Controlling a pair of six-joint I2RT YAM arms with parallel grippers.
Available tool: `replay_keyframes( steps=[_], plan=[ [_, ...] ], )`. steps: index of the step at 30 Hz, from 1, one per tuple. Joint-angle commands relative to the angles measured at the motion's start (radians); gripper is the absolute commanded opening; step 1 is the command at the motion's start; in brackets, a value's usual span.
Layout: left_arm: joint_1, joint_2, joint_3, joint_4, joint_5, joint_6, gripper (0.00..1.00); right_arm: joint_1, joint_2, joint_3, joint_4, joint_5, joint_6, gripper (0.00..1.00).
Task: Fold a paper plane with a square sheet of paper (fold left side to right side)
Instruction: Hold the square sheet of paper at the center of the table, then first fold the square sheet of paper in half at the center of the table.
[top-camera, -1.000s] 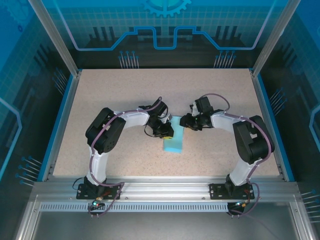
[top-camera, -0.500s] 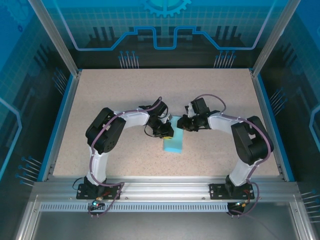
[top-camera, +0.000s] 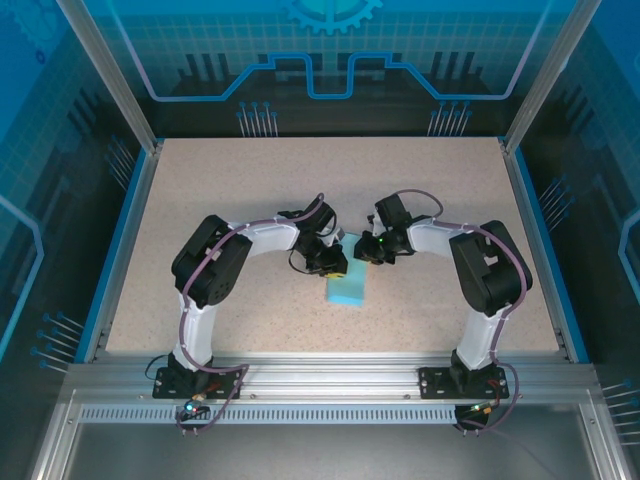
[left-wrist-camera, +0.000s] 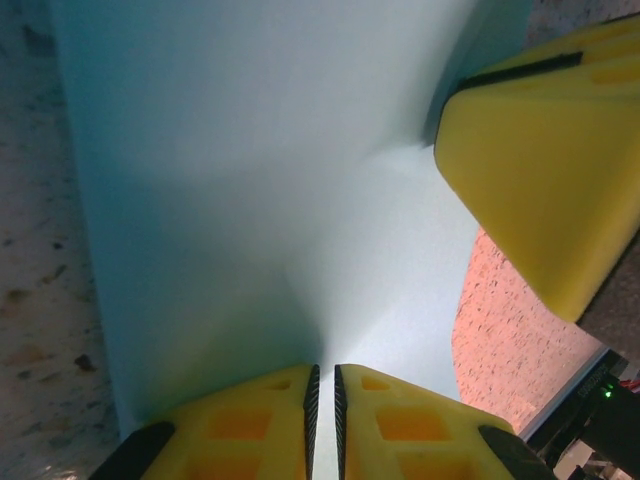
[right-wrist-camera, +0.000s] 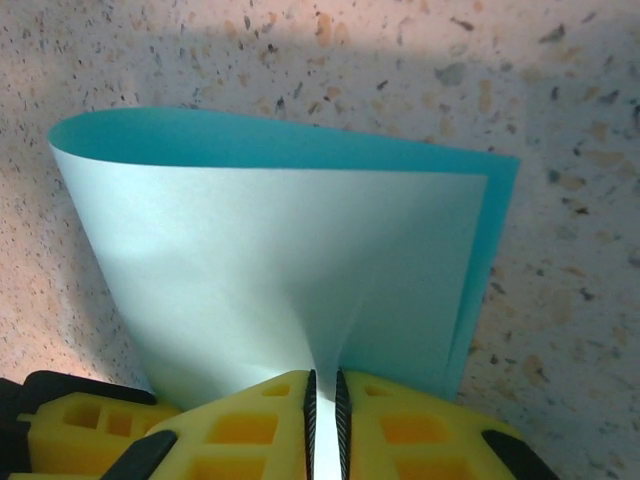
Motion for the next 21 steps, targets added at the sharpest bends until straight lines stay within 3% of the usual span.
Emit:
replay_keyframes(
  steps=[1,21],
  plan=[
    [-0.011,0.033,0.017,-0.051,-0.022,0.024,0.17,0.016,0.02,0.017,-0.078,0.033,0.001,0.16],
    [-0.011,-0.029,-0.055,-0.05,0.025,0.02,0.18,0.014,0.066,0.034,-0.179,0.098,-0.016,0.1]
  ],
)
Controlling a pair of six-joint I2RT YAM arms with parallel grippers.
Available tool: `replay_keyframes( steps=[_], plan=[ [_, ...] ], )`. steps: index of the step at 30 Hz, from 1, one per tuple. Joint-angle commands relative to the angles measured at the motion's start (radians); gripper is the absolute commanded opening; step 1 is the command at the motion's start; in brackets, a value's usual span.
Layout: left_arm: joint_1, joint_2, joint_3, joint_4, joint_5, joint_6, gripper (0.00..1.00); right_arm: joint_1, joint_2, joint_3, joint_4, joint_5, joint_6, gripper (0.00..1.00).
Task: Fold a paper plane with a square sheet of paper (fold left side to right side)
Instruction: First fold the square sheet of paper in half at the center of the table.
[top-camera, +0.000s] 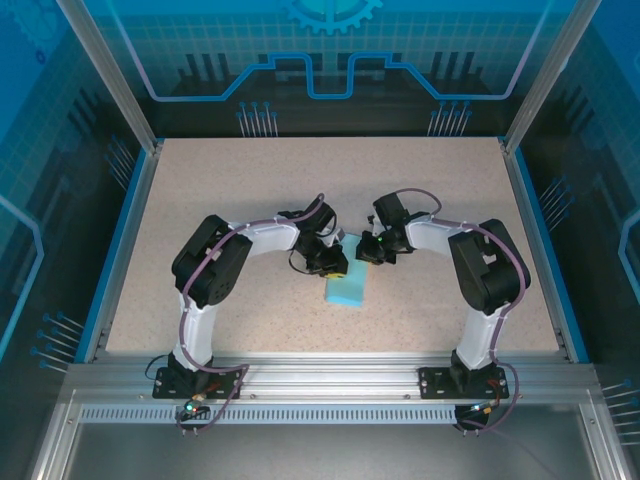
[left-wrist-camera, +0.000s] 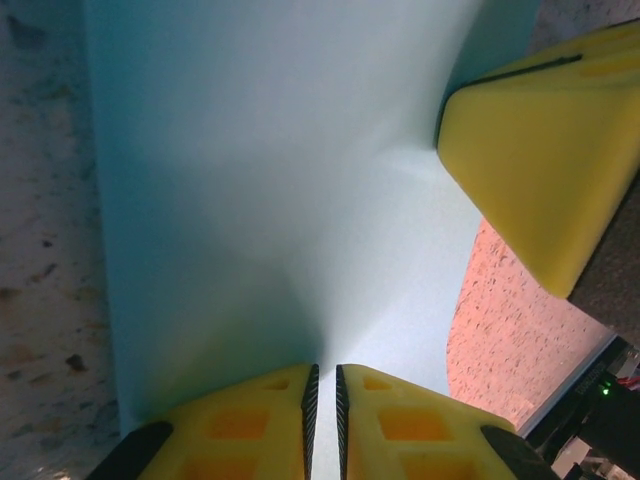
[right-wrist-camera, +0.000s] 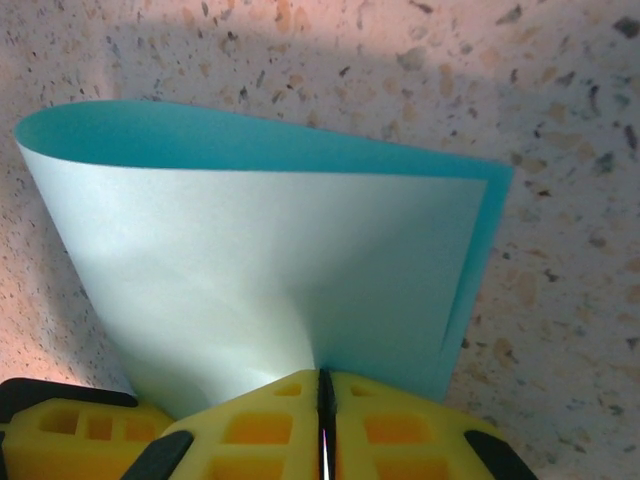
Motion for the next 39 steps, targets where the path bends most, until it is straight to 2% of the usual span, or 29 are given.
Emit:
replay_keyframes(
  steps=[1,19,30,39],
  plan=[
    [-0.009,-0.033,-0.058,-0.053,0.016,0.019,0.18,0.012,0.051,-0.004,-0.101,0.065,-0.014,0.1],
    [-0.01,-0.147,-0.23,-0.067,0.043,0.048,0.17,0.002,0.075,0.037,-0.126,0.075,-0.042,0.09],
    [-0.019,-0.208,-0.306,-0.064,0.097,0.087,0.17,0.003,0.088,0.057,-0.136,0.073,-0.058,0.09],
    [0.007,-0.295,-0.25,-0.083,0.13,0.094,0.18,0.003,0.1,0.085,-0.14,0.067,-0.099,0.09]
  ],
)
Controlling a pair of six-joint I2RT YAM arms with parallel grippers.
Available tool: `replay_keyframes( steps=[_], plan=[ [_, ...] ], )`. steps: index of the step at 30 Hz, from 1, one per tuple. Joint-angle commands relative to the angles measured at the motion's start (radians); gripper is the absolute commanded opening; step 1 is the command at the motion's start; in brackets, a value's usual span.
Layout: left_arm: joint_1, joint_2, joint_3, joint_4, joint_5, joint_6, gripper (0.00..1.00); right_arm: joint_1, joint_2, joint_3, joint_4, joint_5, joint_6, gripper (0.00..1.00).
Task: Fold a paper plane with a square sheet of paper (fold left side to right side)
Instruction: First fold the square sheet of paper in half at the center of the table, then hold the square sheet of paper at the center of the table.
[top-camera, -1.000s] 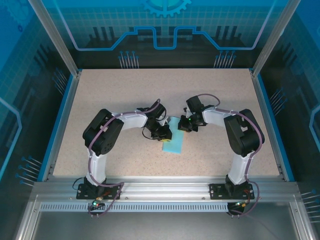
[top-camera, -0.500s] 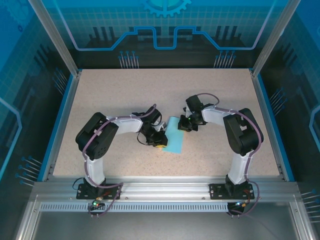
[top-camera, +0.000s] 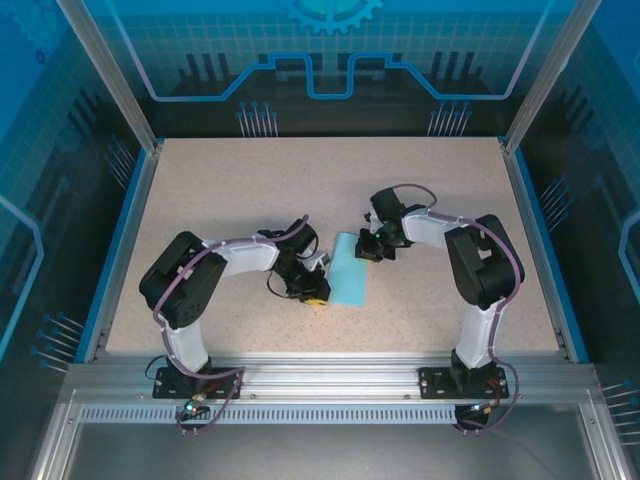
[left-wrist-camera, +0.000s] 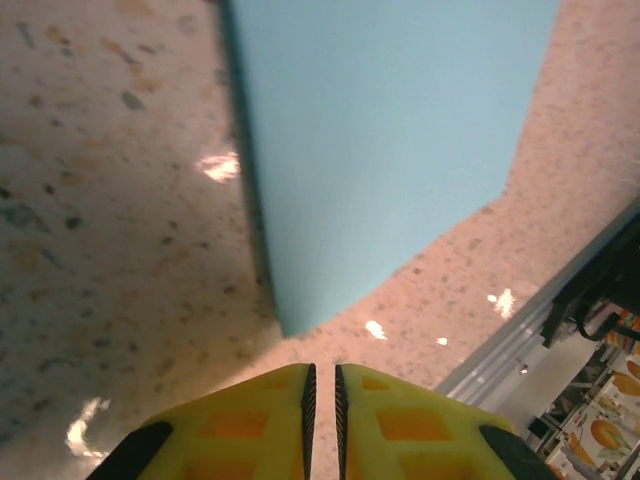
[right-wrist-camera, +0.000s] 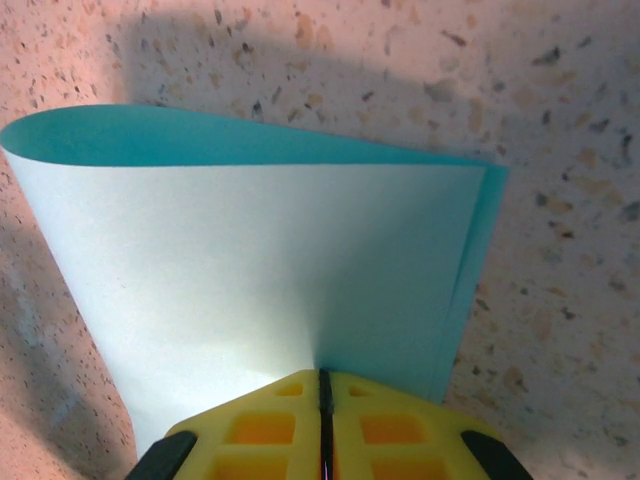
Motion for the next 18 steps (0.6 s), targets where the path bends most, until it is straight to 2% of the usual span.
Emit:
replay_keyframes(
  steps=[1,10,18],
  plan=[
    [0.018,-0.05,0.06,-0.031,0.048,0.01,0.18,0.002,0.05,-0.003,-0.044,0.066,-0.033,0.09],
    [0.024,0.153,0.293,-0.063,0.034,0.03,0.17,0.006,0.03,-0.017,-0.025,0.045,-0.035,0.09],
    [-0.003,0.254,0.349,-0.079,0.019,0.041,0.17,0.009,-0.001,-0.022,0.026,-0.012,-0.041,0.1]
  ],
)
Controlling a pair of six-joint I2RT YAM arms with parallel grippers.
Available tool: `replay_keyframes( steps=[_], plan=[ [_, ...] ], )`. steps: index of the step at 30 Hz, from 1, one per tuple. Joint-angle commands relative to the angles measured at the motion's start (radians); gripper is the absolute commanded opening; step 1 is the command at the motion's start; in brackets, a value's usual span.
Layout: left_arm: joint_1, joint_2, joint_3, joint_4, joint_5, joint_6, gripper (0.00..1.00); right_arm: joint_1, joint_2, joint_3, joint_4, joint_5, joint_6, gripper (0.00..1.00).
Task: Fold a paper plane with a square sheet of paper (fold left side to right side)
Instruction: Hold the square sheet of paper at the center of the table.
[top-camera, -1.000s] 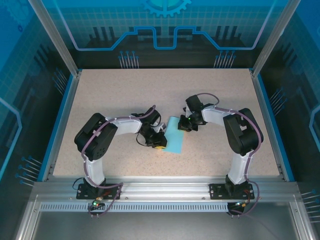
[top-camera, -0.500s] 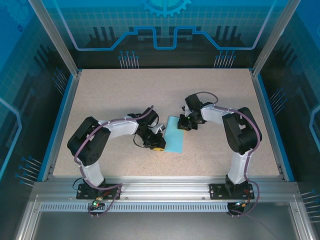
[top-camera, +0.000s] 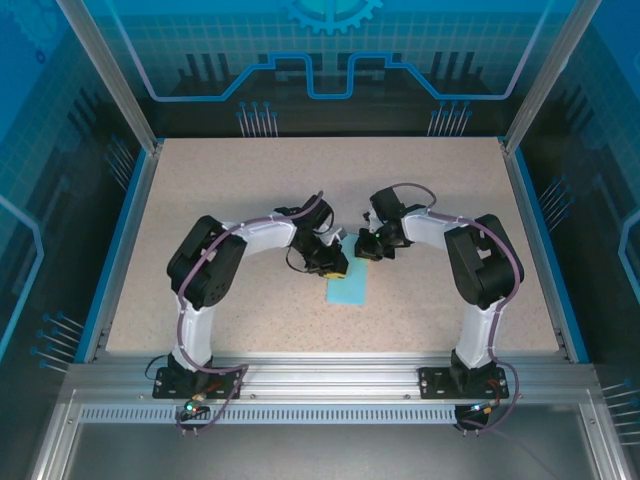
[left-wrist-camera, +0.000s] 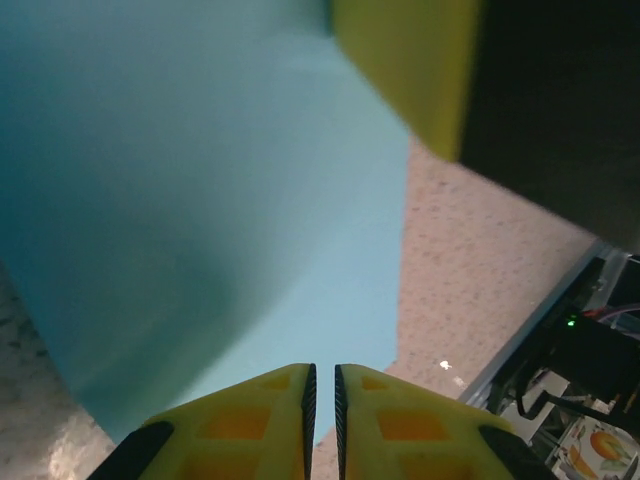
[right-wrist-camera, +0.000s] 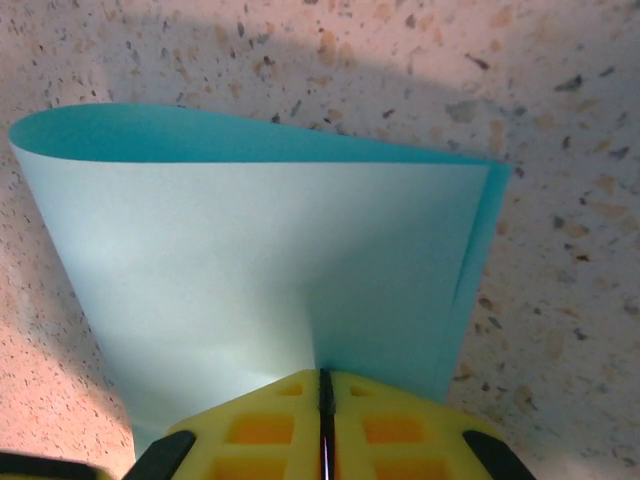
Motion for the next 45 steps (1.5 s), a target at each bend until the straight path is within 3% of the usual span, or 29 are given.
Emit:
replay_keyframes(
  steps=[1,12,21,29,45],
  plan=[
    [-0.019,0.025,0.032,-0.054,0.0,0.035,0.17,0.009,-0.013,-0.02,0.012,-0.001,-0.02,0.11],
    [-0.029,0.012,-0.049,-0.052,-0.014,0.037,0.17,0.006,-0.206,-0.067,0.016,0.002,-0.034,0.22],
    [-0.03,0.009,-0.055,-0.044,-0.014,0.032,0.17,0.072,-0.321,-0.237,0.024,-0.048,0.049,0.13],
    [-0.031,0.012,-0.049,-0.043,-0.022,0.029,0.17,0.114,-0.255,-0.257,0.034,-0.032,0.091,0.11],
    [-0.028,-0.018,-0.01,-0.026,0.009,-0.007,0.18,0.123,-0.17,-0.257,-0.11,0.062,0.085,0.09]
  ],
)
